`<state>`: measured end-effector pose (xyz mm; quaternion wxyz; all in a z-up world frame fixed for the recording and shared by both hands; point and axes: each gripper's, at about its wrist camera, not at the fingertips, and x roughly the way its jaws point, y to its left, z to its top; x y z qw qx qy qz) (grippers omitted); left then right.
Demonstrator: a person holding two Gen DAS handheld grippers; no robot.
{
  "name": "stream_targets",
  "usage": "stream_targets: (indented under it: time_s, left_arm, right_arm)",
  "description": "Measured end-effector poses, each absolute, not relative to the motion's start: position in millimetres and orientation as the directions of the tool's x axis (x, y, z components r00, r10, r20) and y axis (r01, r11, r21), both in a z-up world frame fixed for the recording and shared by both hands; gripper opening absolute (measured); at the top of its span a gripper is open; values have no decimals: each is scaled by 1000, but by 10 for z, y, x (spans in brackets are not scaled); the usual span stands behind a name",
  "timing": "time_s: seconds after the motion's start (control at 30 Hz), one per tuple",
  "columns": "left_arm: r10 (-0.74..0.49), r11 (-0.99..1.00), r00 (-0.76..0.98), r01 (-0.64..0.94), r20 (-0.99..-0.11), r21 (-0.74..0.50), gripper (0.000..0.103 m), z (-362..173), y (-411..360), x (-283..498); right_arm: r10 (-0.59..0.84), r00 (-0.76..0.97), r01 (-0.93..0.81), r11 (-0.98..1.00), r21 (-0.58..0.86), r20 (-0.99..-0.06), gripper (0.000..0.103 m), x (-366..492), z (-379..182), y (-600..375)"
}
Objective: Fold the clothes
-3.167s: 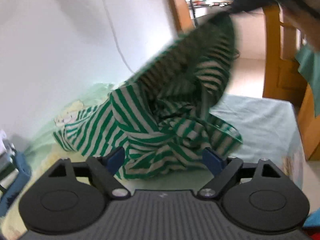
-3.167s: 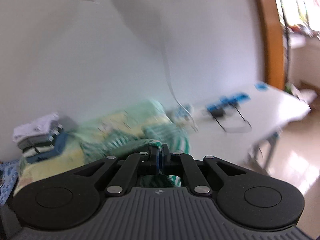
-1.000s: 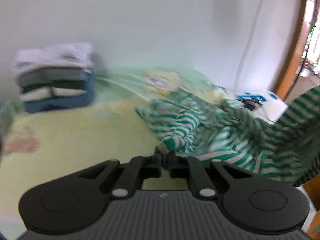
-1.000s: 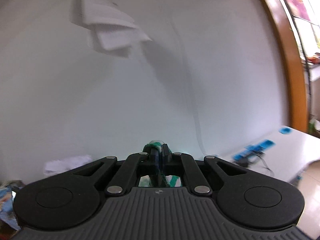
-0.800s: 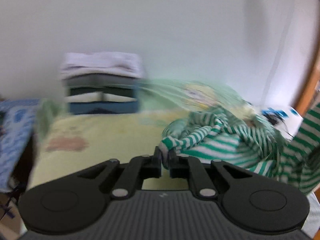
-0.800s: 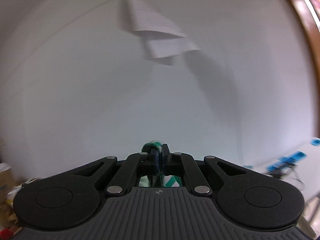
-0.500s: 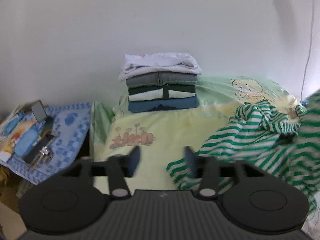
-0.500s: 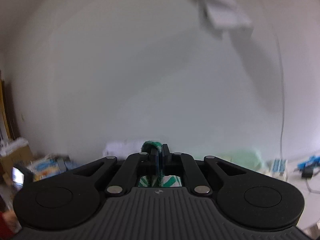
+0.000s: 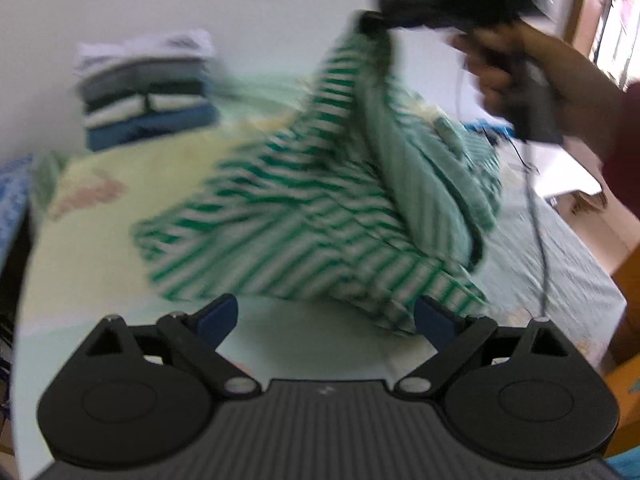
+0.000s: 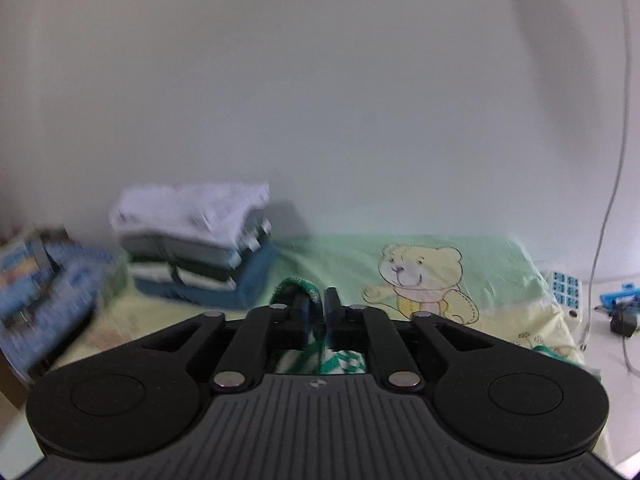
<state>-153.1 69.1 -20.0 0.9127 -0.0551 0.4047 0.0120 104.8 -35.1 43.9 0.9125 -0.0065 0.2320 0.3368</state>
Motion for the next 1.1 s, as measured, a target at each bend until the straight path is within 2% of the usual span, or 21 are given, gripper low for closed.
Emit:
stream_targets:
  time_s: [0.03, 0.07, 0.2, 0.3, 0.37, 0.43, 0.57, 0.63, 0.73, 0.8, 0.83, 0.93, 1.1]
  left_arm:
    - [-37, 993, 655, -57, -755, -98, 95, -265, 617, -1477]
    - [-51, 993, 634, -52, -772, -108, 95, -335, 552, -1423]
    - [-109, 983, 580, -59, -807, -175, 96, -524, 431, -1214]
    - [-81, 982, 568, -96, -819, -164, 95, -610, 361, -1037]
    - [-75, 976, 563, -128, -823, -176, 86, -647, 364, -924]
    - [-81, 968, 547, -155, -833, -196, 63, -687, 377, -806]
    - [-55, 963, 550, -191, -833, -190, 45, -647, 380, -734]
    - [-35, 959, 561, -214, -827, -186, 31, -564, 415, -749]
    - [1, 950, 581, -254, -814, -180, 26, -423, 484, -777]
    - [49, 940, 607, -296, -793, -168, 26, -267, 586, -813]
    - [79, 938, 621, -312, -780, -154, 24, -176, 628, -824]
    - [156, 930, 661, -349, -734, -116, 21, 88, 747, -837]
    - [286, 912, 685, -409, -670, -29, 19, 336, 919, -724]
  right_arm:
    - [608, 661, -617, 774, 141, -440, 28, 1069, 393, -399]
    - [603, 657, -617, 775, 138, -452, 34, 1089, 348, -448]
    - [585, 639, -614, 779, 126, -499, 40, 1170, 164, -646]
    - [542, 629, -545, 819, 182, -557, 49, 1230, -29, -935]
    - [515, 618, -494, 842, 215, -595, 53, 1270, -158, -1127]
    - [487, 603, -441, 863, 245, -632, 53, 1309, -288, -1320]
    - [436, 562, -327, 898, 296, -703, 55, 1389, -546, -1705]
    - [412, 537, -266, 911, 315, -736, 56, 1429, -675, -1898]
    - [407, 510, -227, 913, 338, -758, 57, 1510, -831, -1978]
    - [443, 492, -217, 896, 387, -750, 54, 1569, -929, -1985]
    - [457, 494, -218, 889, 404, -739, 49, 1579, -948, -1987]
    - [472, 498, -253, 882, 399, -728, 10, 1599, -926, -1925]
    - [595, 580, -310, 793, 524, -556, 9, 1554, -458, -2202]
